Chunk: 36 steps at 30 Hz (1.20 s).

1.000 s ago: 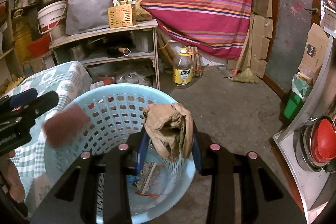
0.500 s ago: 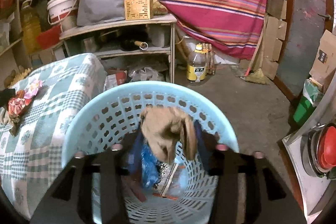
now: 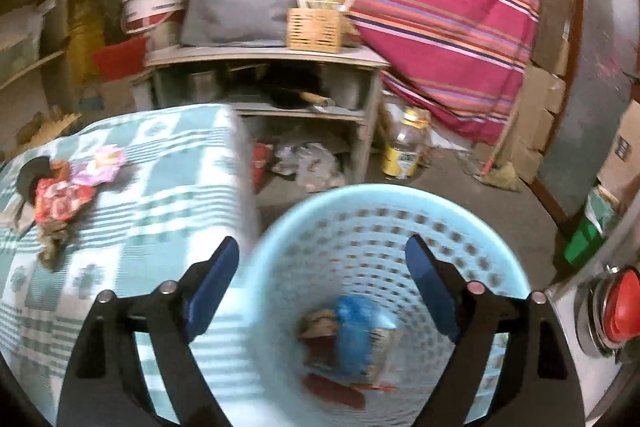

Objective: Collect trash
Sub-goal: 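Open the left tool to drop the red pad while the right tool drops the brown cloth, then reach the left tool to the beige cloth bag while the right tool grasps another brown cloth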

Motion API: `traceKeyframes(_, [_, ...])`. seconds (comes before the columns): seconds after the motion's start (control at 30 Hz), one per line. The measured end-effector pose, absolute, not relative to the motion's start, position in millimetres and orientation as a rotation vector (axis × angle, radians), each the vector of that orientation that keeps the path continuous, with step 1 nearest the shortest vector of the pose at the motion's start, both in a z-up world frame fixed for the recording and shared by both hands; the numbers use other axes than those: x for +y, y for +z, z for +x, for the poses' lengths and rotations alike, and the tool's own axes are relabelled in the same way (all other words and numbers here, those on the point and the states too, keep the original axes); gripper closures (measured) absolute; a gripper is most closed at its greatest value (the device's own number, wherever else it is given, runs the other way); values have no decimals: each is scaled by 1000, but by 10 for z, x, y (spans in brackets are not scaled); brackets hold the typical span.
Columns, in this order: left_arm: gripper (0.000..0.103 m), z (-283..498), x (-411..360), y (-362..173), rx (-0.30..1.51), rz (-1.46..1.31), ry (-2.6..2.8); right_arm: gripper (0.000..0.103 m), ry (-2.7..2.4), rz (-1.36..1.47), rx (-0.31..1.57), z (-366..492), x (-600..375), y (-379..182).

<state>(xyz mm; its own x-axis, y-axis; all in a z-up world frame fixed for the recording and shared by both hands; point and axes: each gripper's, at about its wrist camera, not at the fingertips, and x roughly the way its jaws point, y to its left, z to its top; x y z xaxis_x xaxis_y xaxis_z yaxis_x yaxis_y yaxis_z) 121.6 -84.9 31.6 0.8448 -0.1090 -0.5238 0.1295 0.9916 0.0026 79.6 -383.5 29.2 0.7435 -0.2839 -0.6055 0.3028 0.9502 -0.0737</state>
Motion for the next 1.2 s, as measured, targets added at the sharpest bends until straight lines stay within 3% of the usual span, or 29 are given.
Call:
traceKeyframes(0.47, [6, 1426, -20, 68, 598, 23, -7, 18, -136, -72, 714, 1213, -2726, 134])
traceKeyframes(1.2, [6, 1743, 395, -237, 681, 52, 64, 18, -54, -50, 765, 1504, -2360, -59])
